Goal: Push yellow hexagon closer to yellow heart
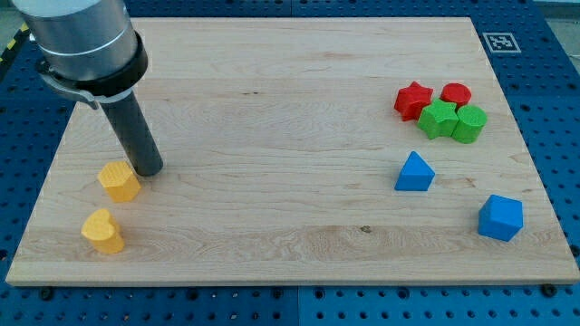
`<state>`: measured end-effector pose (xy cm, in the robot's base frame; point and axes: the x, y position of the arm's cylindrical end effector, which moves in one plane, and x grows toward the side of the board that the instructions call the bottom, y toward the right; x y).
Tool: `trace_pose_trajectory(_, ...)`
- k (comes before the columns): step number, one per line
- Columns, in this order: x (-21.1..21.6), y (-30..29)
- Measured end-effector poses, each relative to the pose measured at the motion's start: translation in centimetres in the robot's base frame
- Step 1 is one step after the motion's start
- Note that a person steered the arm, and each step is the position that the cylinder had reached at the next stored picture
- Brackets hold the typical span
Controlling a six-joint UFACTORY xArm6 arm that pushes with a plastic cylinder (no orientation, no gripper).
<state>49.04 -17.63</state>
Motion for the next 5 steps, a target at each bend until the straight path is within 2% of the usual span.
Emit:
trace_pose_trajectory(3,-2.2,-2.4)
trace_pose_trajectory(5,0.0,-2.3)
